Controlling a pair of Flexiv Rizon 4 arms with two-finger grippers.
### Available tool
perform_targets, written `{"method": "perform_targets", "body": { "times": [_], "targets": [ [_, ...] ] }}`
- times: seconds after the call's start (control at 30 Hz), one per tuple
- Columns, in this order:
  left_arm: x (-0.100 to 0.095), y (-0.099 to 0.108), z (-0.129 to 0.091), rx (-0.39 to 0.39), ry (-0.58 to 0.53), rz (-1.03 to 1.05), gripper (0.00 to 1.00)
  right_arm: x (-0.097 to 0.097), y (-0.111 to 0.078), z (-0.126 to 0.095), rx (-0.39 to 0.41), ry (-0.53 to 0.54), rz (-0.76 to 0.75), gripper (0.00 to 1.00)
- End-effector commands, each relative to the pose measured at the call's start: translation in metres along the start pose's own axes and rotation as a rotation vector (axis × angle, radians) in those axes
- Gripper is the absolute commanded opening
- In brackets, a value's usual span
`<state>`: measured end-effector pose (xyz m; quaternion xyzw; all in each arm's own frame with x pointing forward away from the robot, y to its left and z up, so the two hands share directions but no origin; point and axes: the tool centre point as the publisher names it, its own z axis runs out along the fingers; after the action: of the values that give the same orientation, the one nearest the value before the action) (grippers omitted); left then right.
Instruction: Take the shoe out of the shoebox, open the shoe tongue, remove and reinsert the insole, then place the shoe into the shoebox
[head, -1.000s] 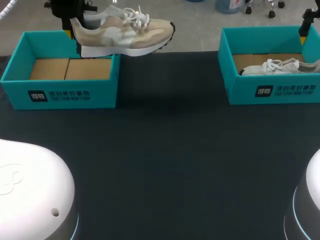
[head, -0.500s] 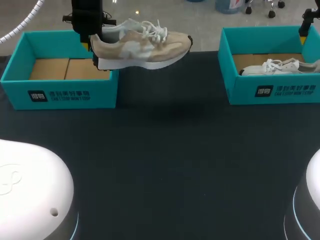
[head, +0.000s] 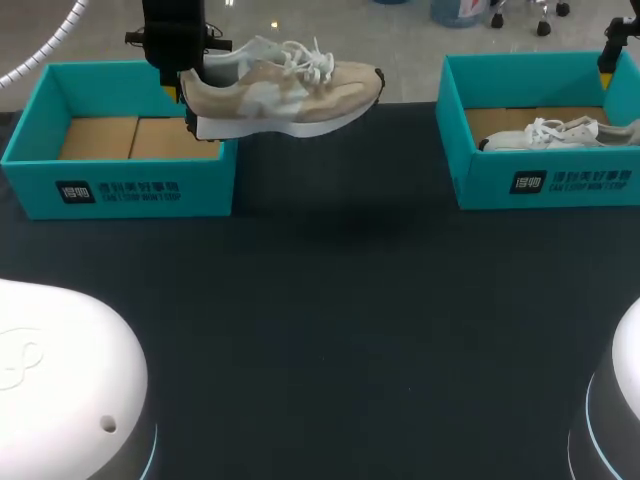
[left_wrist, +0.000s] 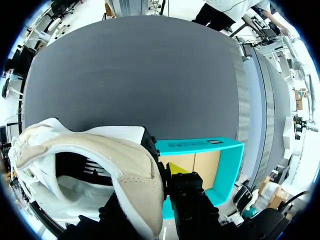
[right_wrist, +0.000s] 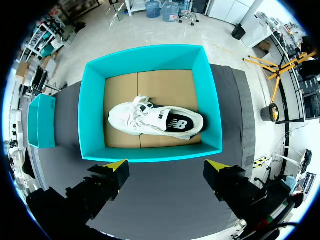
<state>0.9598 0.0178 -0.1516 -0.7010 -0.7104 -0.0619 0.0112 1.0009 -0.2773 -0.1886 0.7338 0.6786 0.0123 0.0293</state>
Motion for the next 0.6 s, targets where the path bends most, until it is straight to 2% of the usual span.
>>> {"method": "perform_targets", "body": {
  "times": [0.03, 0.17, 0.4, 0.6],
  "targets": [
    [-0.015, -0.014, -0.005, -0.006, 0.023, -0.013, 0.0, 0.0, 0.0, 0.0, -0.001, 0.001, 0.0, 1.0],
    [-0.043, -0.037, -0.014, -0.005, 0.006, 0.019, 0.0, 0.0, 0.0, 0.0, -0.001, 0.001, 0.0, 1.0],
    [-0.091, -0.073, -0.016, 0.03, 0.01, 0.061, 0.0, 0.0, 0.0, 0.0, -0.001, 0.001, 0.0, 1.0],
    [-0.117, -0.107, -0.019, 0.024, 0.021, 0.086, 0.0, 0.0, 0.0, 0.0, -0.001, 0.001, 0.0, 1.0]
  ]
}}
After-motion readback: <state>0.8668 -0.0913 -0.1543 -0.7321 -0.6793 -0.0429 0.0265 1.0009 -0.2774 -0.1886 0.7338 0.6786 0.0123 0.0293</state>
